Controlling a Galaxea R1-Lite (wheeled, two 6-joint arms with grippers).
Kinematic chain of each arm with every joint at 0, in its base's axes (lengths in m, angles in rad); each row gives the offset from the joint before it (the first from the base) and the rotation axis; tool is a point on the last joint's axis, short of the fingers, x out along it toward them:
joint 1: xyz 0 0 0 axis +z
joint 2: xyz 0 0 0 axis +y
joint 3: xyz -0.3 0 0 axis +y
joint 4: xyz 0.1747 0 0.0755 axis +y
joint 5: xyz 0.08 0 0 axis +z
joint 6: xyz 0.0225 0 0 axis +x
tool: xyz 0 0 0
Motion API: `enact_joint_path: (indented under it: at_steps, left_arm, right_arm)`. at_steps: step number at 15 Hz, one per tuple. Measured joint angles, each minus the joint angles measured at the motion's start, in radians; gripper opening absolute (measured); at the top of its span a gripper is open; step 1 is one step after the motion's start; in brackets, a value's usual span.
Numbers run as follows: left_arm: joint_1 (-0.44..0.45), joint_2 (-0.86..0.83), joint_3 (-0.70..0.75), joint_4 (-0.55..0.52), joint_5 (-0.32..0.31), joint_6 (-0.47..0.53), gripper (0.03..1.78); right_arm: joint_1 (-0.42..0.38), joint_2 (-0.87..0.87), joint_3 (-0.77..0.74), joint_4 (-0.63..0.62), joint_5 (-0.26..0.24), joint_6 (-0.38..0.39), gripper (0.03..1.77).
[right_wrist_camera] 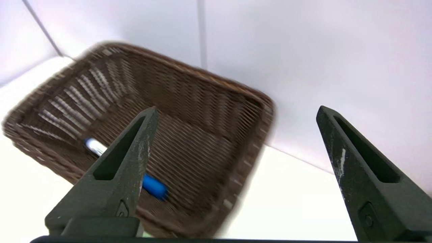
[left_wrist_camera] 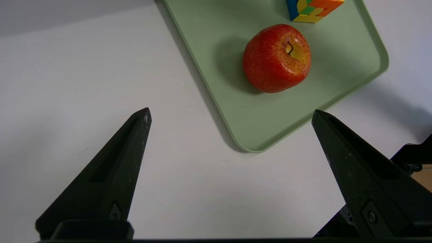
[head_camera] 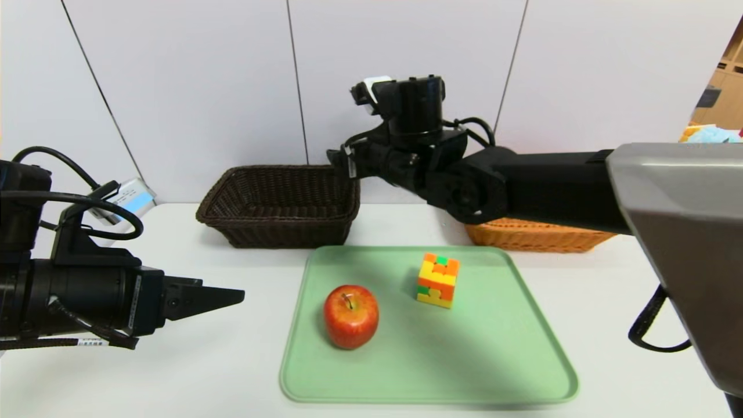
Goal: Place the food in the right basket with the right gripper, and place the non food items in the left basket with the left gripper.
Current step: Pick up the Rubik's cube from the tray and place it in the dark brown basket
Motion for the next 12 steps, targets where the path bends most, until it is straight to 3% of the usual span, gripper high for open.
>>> enact_joint_path:
  at_steps: [3,12]
  left_arm:
    - [0.000,-0.002,-0.003,0.000,-0.001,-0.003,1.69]
    - [0.000,-0.001,0.000,0.001,-0.001,-0.001,1.69]
  right_arm:
    - [-0.014,-0.076,0.023,0.164,0.000,0.022,1.65]
    - [-0.040,-0.340,0.265,0.495,0.014,0.081,1.69]
